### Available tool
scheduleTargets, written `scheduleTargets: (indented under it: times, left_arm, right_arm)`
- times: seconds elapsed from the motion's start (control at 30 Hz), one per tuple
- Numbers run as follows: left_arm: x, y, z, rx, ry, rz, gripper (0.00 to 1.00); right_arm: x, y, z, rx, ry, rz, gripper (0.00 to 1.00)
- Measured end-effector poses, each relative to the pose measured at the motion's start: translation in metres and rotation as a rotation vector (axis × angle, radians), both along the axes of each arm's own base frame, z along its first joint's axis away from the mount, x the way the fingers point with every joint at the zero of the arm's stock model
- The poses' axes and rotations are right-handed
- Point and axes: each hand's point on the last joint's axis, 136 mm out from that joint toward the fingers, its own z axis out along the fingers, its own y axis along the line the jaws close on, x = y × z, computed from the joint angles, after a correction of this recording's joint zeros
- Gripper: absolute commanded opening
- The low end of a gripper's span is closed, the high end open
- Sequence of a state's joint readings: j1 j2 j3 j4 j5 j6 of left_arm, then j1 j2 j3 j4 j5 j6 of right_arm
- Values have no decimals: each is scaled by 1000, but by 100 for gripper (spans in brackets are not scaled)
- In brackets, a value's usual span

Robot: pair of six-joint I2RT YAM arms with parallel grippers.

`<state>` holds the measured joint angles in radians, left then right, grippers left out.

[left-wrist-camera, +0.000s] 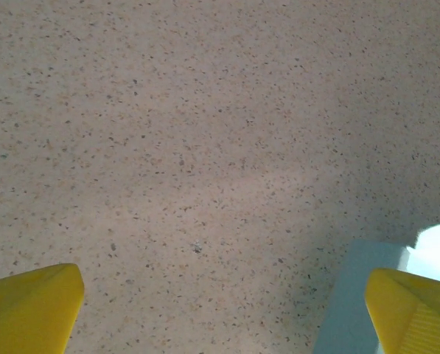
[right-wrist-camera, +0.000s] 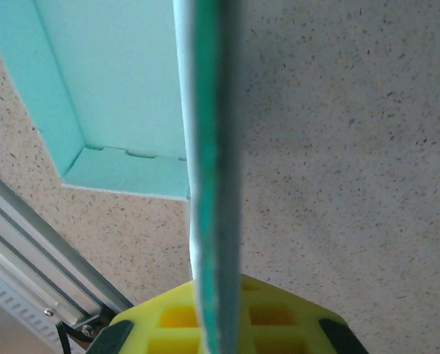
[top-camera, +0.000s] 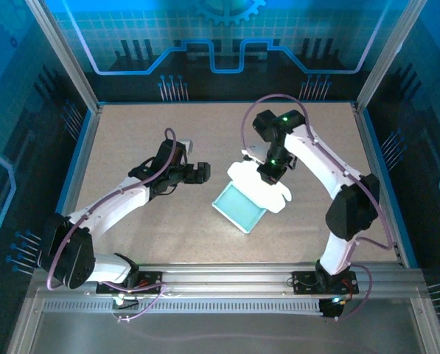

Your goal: Fold the paper box

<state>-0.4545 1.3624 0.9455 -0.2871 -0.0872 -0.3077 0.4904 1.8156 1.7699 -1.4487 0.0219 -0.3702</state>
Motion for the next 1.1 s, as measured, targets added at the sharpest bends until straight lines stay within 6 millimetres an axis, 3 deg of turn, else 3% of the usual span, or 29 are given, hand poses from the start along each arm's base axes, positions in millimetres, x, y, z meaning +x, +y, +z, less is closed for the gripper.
scheduleTargets:
  times: [0.1,0.13,0.23,0.37,0.53,0.73,0.8,0.9,1.1]
  left_arm:
    - [-2,-4,-1,-16,10,-19,99]
    - [-3,-6,-1,-23,15,-26,99]
    - [-5,-10,-3,-41,29,-45,99]
    - [-8,-19,-5,-74,51,-80,99]
    - [-7,-32,-14,-114,81,-126,97]
    - [-7,-46,-49,-125,182,-165,88]
    - [-7,-50,-56,-134,210,-171,85]
    - [-4,-58,-62,-157,243,-174,79]
    - [-4,-73,-77,-197,307,-166,75]
  right_arm:
    - [15,6,2,-5,-10,20,58]
    - [21,7,3,-11,-20,21,66]
    - [32,10,7,-15,-51,14,83]
    - [41,6,17,-31,-113,-26,95]
    - [46,2,31,7,-234,-145,95]
    - [13,-17,82,251,-486,-450,92]
    - [-1,-22,85,318,-525,-536,92]
    - [-19,-26,69,354,-540,-665,91]
    - [-58,-19,7,314,-526,-831,85]
